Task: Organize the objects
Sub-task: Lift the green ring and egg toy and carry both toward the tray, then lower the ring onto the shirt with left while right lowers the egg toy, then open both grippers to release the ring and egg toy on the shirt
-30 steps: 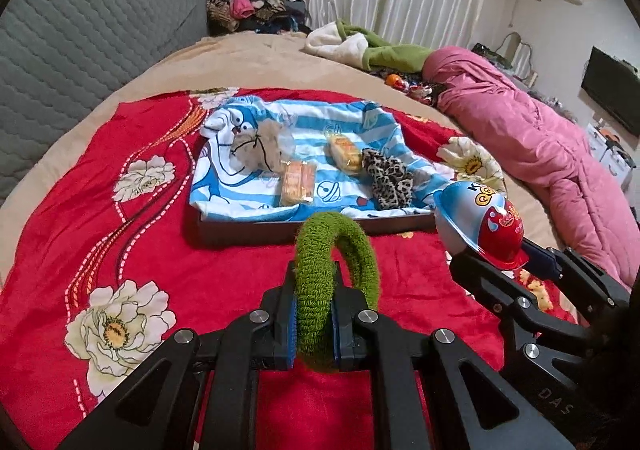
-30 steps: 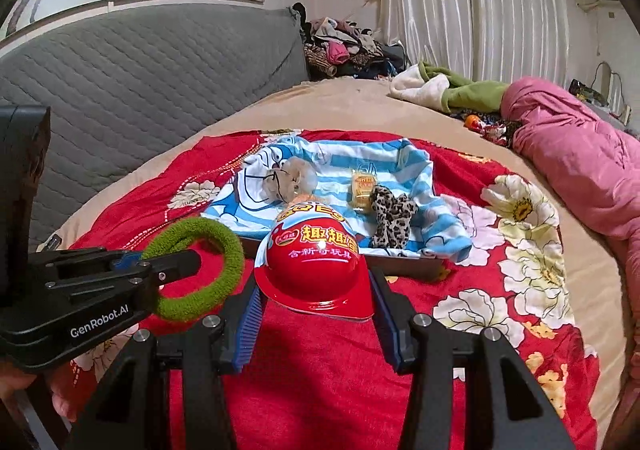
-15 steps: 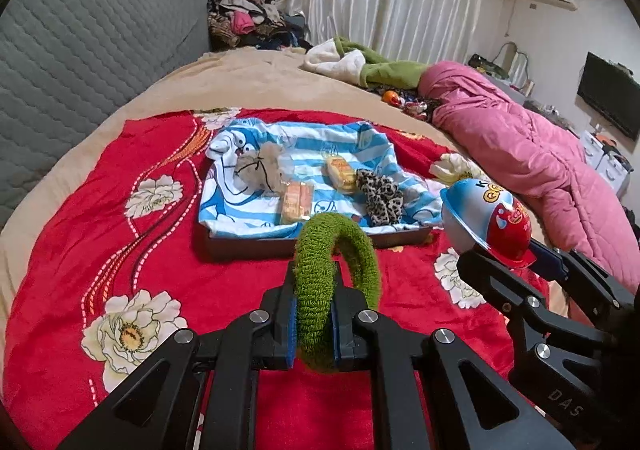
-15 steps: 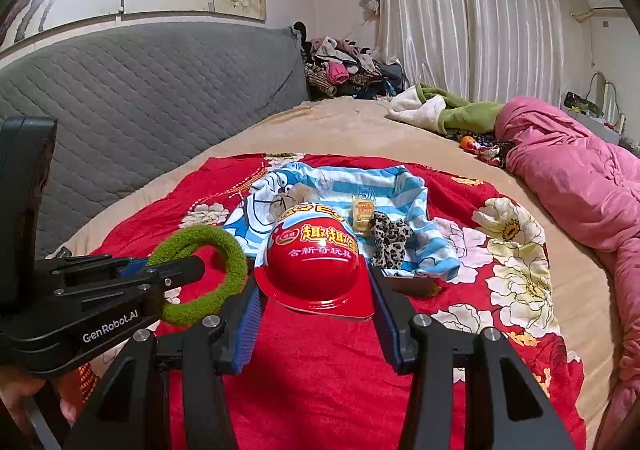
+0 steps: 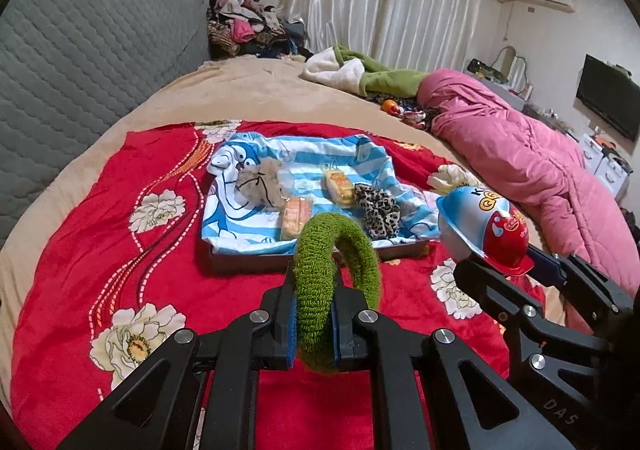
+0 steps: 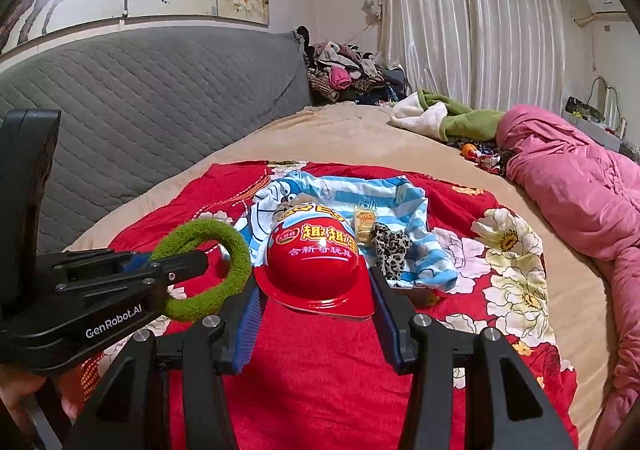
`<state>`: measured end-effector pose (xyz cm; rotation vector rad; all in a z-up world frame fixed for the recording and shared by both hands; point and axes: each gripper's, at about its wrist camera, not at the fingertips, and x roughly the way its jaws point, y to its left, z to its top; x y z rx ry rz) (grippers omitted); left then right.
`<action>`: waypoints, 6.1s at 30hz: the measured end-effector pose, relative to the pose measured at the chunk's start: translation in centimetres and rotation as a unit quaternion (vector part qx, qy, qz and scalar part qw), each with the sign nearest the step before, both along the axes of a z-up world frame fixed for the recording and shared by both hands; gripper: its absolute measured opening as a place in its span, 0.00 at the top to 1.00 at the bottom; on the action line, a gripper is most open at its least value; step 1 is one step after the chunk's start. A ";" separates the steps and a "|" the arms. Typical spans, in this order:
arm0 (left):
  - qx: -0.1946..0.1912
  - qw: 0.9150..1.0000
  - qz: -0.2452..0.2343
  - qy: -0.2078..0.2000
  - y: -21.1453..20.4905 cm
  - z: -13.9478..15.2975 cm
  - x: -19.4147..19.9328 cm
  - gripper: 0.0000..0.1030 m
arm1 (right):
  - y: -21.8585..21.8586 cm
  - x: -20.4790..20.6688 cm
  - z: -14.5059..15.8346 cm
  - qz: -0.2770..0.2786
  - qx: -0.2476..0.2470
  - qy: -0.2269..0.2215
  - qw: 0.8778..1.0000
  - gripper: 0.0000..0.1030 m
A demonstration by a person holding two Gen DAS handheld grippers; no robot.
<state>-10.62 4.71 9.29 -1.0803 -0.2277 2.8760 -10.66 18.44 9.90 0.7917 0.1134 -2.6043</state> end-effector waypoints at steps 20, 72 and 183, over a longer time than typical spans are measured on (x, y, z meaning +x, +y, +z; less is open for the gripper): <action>-0.008 1.000 0.008 0.015 -1.1 2.4 -2.4 0.88 | -0.8 -2.2 2.8 0.003 -0.007 0.019 1.000 0.51; -0.010 1.000 0.013 0.001 -3.8 -1.5 -16.0 0.88 | -4.5 -13.6 0.1 0.018 -0.018 0.012 1.000 0.51; -0.019 0.995 0.017 -0.098 -4.7 -14.5 -20.5 0.74 | -4.7 -20.6 -15.1 -0.009 0.052 -0.154 0.987 0.46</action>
